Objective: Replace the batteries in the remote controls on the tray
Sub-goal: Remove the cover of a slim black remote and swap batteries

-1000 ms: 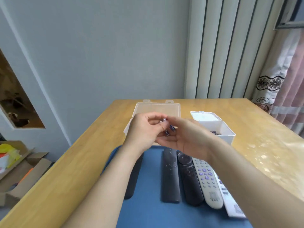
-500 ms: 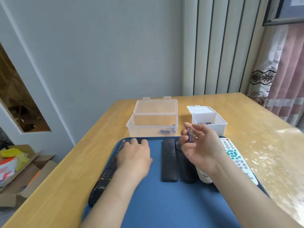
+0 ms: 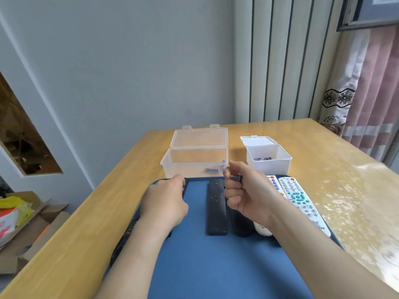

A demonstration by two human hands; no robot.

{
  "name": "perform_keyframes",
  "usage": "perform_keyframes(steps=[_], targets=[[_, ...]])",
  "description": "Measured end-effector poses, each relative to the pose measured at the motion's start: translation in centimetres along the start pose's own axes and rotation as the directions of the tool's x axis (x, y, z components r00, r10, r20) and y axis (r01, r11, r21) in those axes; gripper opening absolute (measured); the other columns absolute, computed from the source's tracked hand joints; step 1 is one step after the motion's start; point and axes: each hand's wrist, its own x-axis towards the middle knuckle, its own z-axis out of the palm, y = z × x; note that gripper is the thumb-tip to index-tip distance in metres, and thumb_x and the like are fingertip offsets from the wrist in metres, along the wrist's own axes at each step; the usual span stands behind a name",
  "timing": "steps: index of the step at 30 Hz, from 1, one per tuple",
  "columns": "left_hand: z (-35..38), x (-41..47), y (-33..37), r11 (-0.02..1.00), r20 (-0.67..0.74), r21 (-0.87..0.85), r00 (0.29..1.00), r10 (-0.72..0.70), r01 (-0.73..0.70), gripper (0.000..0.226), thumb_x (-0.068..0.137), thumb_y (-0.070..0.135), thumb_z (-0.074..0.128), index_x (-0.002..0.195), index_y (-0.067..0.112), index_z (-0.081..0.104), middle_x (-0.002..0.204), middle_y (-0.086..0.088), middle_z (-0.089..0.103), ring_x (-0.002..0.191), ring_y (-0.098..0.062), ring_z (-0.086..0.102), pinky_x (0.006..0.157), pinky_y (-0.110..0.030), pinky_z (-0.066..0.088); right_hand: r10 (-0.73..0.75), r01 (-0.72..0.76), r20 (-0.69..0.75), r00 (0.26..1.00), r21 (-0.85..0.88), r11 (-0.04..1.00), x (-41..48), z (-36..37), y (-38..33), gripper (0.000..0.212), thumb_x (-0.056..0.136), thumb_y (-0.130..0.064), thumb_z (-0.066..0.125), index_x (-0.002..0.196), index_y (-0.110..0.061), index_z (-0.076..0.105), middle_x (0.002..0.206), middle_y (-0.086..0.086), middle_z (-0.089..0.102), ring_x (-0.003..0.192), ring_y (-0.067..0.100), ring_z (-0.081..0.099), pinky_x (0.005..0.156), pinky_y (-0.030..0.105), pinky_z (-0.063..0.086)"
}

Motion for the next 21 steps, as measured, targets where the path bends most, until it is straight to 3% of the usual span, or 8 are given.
perform_keyframes(steps=[2, 3, 5, 7, 10, 12, 15, 21], targets=[[-0.4, 0.0, -0.1, 0.960, 0.002, -0.277, 0.999, -0.048, 0.047, 0.037, 0.078, 0.014, 0.061, 0.108, 0.035, 0.056, 0.078, 0.009, 0.069, 0.080, -0.016, 0.064, 0.071, -0.030, 0.052, -0.008, 0.009, 0.013, 1.000, -0.065, 0.998, -0.1, 0.2, 0.2, 0.025, 0.097, -0.022, 0.047, 0.077, -0.014, 0.059, 0.057, -0.003, 0.028, 0.044, 0.009, 0.024, 0.039, 0.017, 0.018], [-0.6, -0.1, -0.2, 0.868, 0.025, -0.490, 0.997, -0.079, 0.081, 0.037, 0.079, 0.013, 0.065, 0.108, 0.034, 0.058, 0.076, 0.009, 0.071, 0.078, -0.014, 0.067, 0.073, -0.029, 0.053, -0.018, 0.020, 0.017, 1.000, -0.125, 0.992, -0.2, 0.2, 0.4, 0.021, 0.095, -0.019, 0.048, 0.083, -0.012, 0.064, 0.056, -0.002, 0.035, 0.044, 0.010, 0.027, 0.039, 0.017, 0.019], [-1.1, -0.6, 0.2, 0.468, 0.113, -0.872, 0.989, -0.095, 0.144, 0.040, 0.083, 0.003, 0.070, 0.114, 0.026, 0.060, 0.082, 0.001, 0.074, 0.077, -0.017, 0.071, 0.074, -0.032, 0.056, -0.040, 0.042, 0.015, 0.999, -0.254, 0.966, -0.5, 0.0, 0.8, 0.023, 0.094, -0.016, 0.050, 0.098, -0.009, 0.071, 0.056, 0.000, 0.042, 0.046, 0.010, 0.027, 0.040, 0.018, 0.018], [-1.2, -1.0, 0.9, 0.075, 0.158, -0.984, 0.986, -0.044, 0.161, 0.040, 0.085, -0.005, 0.065, 0.119, 0.015, 0.057, 0.095, -0.014, 0.074, 0.085, -0.026, 0.072, 0.072, -0.034, 0.059, -0.050, 0.058, 0.031, 0.998, -0.360, 0.931, -0.9, -0.2, 1.0, 0.023, 0.096, -0.023, 0.052, 0.100, -0.012, 0.071, 0.056, -0.002, 0.039, 0.048, 0.010, 0.023, 0.044, 0.020, 0.014], [-1.1, -1.4, 2.6, -0.209, 0.150, -0.966, 0.989, 0.018, 0.150, 0.035, 0.087, -0.008, 0.060, 0.118, 0.007, 0.055, 0.101, -0.020, 0.072, 0.088, -0.029, 0.072, 0.073, -0.033, 0.060, -0.024, 0.090, 0.145, 0.989, -0.468, 0.879, -1.9, -0.6, 1.0, 0.031, 0.094, -0.049, 0.055, 0.077, -0.025, 0.065, 0.061, -0.004, 0.031, 0.053, 0.010, 0.018, 0.048, 0.023, 0.010], [-0.9, -1.5, 3.7, -0.271, 0.131, -0.953, 0.991, 0.028, 0.134, 0.032, 0.086, -0.006, 0.061, 0.117, 0.004, 0.057, 0.102, -0.017, 0.073, 0.086, -0.023, 0.072, 0.070, -0.028, 0.059, -0.046, 0.140, 0.210, 0.977, -0.460, 0.877, -2.4, -0.9, 1.0, 0.039, 0.093, -0.052, 0.054, 0.065, -0.026, 0.062, 0.062, -0.004, 0.029, 0.053, 0.010, 0.017, 0.048, 0.023, 0.009], [-0.8, -1.8, 5.3, -0.288, 0.114, -0.950, 0.992, 0.049, 0.123, 0.024, 0.088, 0.002, 0.061, 0.112, 0.000, 0.063, 0.101, -0.015, 0.073, 0.086, -0.020, 0.071, 0.073, -0.025, 0.058, -0.146, 0.212, 0.195, 0.970, -0.382, 0.900, -3.0, -1.4, 0.8, 0.035, 0.094, -0.045, 0.054, 0.067, -0.023, 0.061, 0.056, -0.006, 0.034, 0.054, 0.011, 0.016, 0.051, 0.025, 0.009], [-0.1, -3.0, 7.4, -0.034, 0.099, -0.994, 0.988, 0.117, 0.104, 0.035, 0.090, 0.033, 0.060, 0.093, 0.000, 0.072, 0.089, -0.018, 0.074, 0.077, -0.024, 0.070, 0.068, -0.030, 0.056, -0.291, 0.331, 0.158, 0.944, -0.413, 0.848, -3.7, -2.3, 0.6, 0.032, 0.099, -0.041, 0.049, 0.087, -0.018, 0.067, 0.056, -0.010, 0.044, 0.049, 0.006, 0.029, 0.048, 0.018, 0.024]])
